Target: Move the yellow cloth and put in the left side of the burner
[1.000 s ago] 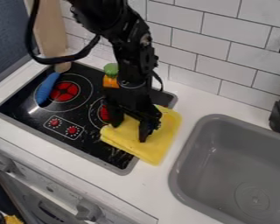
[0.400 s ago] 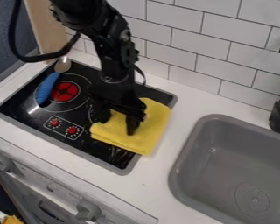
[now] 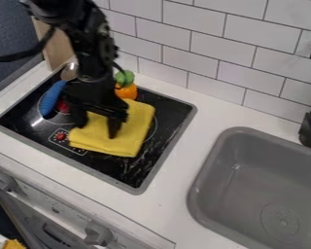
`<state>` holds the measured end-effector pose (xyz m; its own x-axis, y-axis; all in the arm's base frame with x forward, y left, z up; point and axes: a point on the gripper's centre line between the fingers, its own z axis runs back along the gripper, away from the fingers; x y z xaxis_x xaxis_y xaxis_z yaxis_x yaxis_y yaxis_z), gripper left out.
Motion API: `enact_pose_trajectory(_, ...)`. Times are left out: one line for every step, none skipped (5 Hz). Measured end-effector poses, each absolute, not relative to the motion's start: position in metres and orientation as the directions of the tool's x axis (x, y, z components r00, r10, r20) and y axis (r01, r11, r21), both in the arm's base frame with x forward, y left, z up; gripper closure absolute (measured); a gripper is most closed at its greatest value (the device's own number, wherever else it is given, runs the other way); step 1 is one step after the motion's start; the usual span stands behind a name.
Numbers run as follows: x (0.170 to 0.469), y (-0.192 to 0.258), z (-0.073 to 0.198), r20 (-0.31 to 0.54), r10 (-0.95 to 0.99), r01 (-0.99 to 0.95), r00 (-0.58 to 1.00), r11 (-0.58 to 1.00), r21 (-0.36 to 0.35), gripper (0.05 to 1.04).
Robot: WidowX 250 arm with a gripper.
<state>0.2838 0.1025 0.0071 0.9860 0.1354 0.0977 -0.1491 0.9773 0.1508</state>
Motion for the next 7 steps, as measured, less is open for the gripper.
enact_pose_trajectory(0.276, 0.129, 0.006, 0.089, 0.218, -0.230, 0.972, 0.960, 0.160, 0.083)
enact_pose_trajectory(0.275, 0.155, 0.005, 0.085, 0.293, -0.304, 0.952, 0.937, 0.173, 0.083)
enact_pose_trajectory(0.275, 0.175, 0.007, 0.102, 0.351, -0.364, 0.931, 0.914, 0.178, 0.083)
enact_pose_trajectory(0.262, 0.195, 0.007, 0.101, 0.428, -0.439, 0.898, 0.880, 0.180, 0.083)
enact_pose_trajectory(0.251, 0.204, 0.007, 0.080, 0.459, -0.466, 0.885, 0.865, 0.185, 0.083)
enact_pose_trajectory(0.250, 0.207, 0.008, 0.076, 0.459, -0.465, 0.885, 0.866, 0.183, 0.083)
enact_pose_trajectory(0.253, 0.202, 0.008, 0.073, 0.438, -0.444, 0.896, 0.881, 0.165, 0.083)
